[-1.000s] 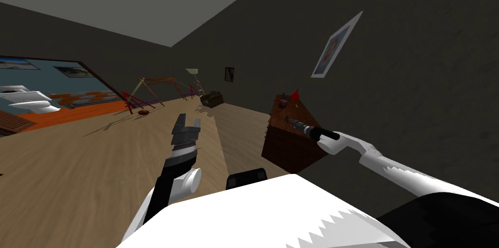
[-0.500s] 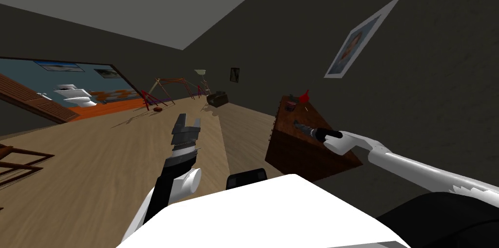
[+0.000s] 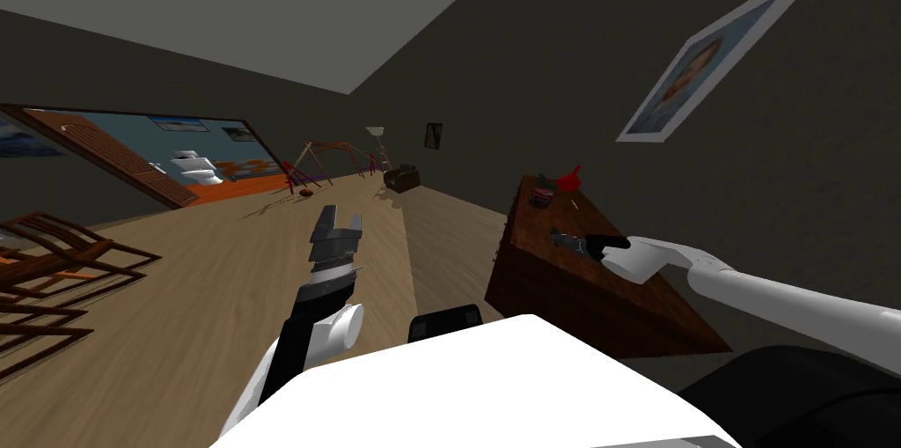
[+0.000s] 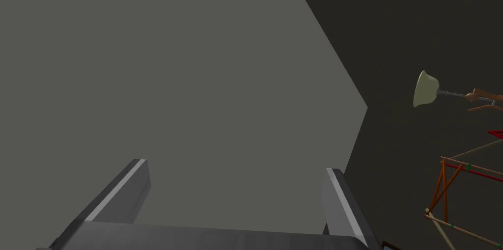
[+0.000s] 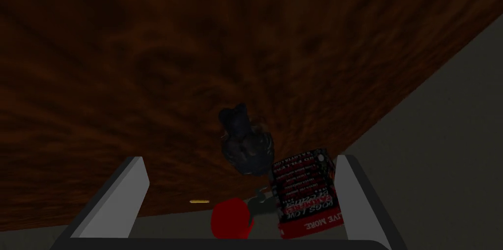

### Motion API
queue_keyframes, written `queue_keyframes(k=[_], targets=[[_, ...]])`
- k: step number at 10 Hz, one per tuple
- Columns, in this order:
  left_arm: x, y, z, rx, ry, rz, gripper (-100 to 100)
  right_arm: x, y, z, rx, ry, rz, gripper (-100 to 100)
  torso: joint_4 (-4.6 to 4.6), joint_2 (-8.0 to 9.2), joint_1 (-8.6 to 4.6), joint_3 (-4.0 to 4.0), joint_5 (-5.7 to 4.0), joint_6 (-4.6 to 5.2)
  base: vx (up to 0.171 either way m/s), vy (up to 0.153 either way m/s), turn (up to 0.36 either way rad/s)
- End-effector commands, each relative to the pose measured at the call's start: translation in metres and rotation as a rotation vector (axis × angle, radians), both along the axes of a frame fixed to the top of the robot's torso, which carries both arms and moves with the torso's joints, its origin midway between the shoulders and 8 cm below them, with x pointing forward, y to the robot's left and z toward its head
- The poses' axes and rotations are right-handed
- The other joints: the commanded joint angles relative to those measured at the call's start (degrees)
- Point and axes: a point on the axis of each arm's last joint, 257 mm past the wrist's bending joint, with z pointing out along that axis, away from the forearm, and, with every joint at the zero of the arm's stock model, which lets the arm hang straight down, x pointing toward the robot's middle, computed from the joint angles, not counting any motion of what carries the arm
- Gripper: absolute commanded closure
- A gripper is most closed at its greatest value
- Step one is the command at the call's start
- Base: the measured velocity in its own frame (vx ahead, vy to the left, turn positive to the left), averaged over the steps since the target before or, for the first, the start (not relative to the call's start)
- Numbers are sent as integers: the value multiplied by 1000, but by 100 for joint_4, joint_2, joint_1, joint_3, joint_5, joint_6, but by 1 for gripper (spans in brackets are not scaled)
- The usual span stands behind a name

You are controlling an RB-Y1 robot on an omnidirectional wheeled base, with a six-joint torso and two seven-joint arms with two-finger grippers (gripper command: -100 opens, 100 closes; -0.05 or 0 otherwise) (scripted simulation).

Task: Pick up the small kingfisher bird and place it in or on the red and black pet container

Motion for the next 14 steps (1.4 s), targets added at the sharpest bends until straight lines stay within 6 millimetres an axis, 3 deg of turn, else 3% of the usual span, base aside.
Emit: queue_keyframes(k=[1,3,4,7,8,9,10,11,14], targets=[[0,0,0,0,0,0,0,-10,-11,-7,-22,43,-22,-100,0,0,0,0,0,0,130,5,28],[0,0,0,0,0,0,0,-46,-43,-14,-79,153,-74,-100,3,16,8,8,-1,0,112,24,144],[0,0,0,0,0,0,0,-46,-43,-14,-79,153,-74,-100,2,14,7,7,0,0,96,-1,54],[0,0,0,0,0,0,0,-90,-77,-16,-141,274,-134,-100,4,20,-3,11,-3,1,109,-5,120],[0,0,0,0,0,0,0,-100,-84,-16,-154,301,-147,-100,2,14,5,7,-2,1,114,1,99],[0,0,0,0,0,0,0,-93,-80,-14,-143,279,-138,-100,3,17,4,8,-1,2,46,-6,15],[0,0,0,0,0,0,0,-94,-81,-14,-146,285,-140,0,7,37,3,19,-2,5,10,-1,0],[0,0,0,0,0,0,0,-101,-86,-20,-141,284,-171,-100,11,53,4,29,-2,6,-35,-24,233],[0,0,0,0,0,0,0,-118,-98,-34,-129,289,-243,-100,22,101,-17,57,-7,5,-111,-55,256]])
